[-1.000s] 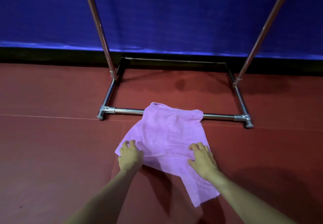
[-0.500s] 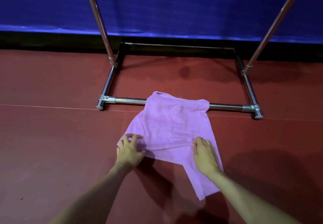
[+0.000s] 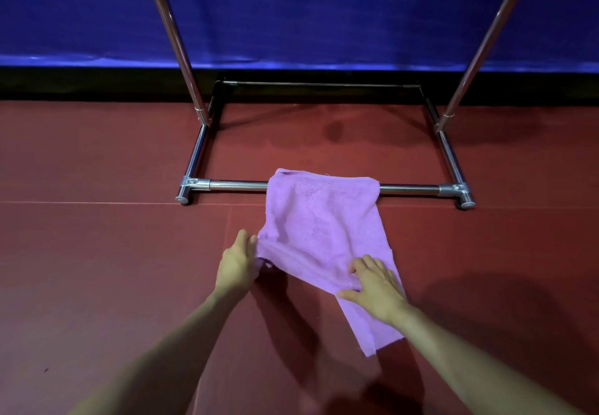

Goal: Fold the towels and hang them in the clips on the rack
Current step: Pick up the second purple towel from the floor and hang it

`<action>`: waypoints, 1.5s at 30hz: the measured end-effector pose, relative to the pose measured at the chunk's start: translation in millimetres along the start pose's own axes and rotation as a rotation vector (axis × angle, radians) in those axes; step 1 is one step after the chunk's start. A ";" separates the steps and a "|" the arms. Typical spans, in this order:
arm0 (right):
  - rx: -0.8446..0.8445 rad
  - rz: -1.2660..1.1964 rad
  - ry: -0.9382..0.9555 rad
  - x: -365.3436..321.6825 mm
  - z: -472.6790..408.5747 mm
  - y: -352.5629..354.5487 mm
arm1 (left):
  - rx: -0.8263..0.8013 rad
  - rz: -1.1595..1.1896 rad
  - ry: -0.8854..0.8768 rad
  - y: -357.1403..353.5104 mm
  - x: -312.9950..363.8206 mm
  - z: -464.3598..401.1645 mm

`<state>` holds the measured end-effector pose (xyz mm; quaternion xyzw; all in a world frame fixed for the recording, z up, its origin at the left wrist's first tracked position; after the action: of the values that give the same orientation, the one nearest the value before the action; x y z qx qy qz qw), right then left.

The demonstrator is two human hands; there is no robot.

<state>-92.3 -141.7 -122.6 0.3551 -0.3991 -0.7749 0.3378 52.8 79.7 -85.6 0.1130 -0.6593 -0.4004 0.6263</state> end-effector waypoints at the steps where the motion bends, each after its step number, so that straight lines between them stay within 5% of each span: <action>1: -0.006 0.055 -0.010 -1.0 1.1 -0.3 | -0.012 0.067 0.015 0.9 6.6 0.0; 4: 0.025 0.044 -0.043 -0.9 3.1 2.5 | -0.165 0.364 0.068 -3.3 19.7 1.2; 6: 0.061 -0.054 -0.072 1.2 4.3 4.5 | -0.355 0.331 0.015 -8.6 17.3 0.6; 9: 0.138 -0.524 -0.282 11.8 5.1 15.2 | -0.447 0.124 -0.100 -0.4 20.2 -4.1; 11: 0.201 -0.795 -0.349 17.0 4.4 26.5 | -0.322 0.063 -0.163 15.7 28.2 -11.2; 16: 0.266 -1.012 -0.240 9.7 6.4 60.1 | 0.012 0.211 -0.070 48.3 35.4 -21.5; 21: 0.025 -0.583 -0.050 -13.3 15.8 70.6 | 0.219 0.604 0.099 62.0 59.3 -21.9; 24: 0.155 -0.417 -0.136 -5.4 14.5 80.6 | 0.297 0.731 0.183 60.5 57.3 -22.1; 30: 0.312 -0.551 -0.430 29.0 19.0 92.0 | 0.423 0.926 0.300 57.2 48.7 -15.4; 36: 0.156 -1.340 -0.300 -12.3 23.9 98.7 | 0.228 0.761 0.198 53.5 40.0 -13.7; 41: -0.084 -1.676 -0.195 -51.8 23.3 138.0 | 0.163 0.507 0.080 56.2 49.8 -17.4; 45: -0.212 -1.951 -0.097 -67.7 14.9 160.2 | -0.121 0.355 -0.194 41.7 87.8 -10.9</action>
<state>-30.8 -154.0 40.4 0.4647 0.1275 -0.7594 -0.4372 60.9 45.7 5.8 -0.0816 -0.7009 -0.3317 0.6262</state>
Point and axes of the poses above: each hand's wrist, its own z-axis away from the middle knuckle, its own y-axis out of the back of the hand, x = y × z, the point moved 6 cm from there along -z, towards the middle knuckle, and after that the axes turned 8 degrees about -y, right-handed, at the moved point
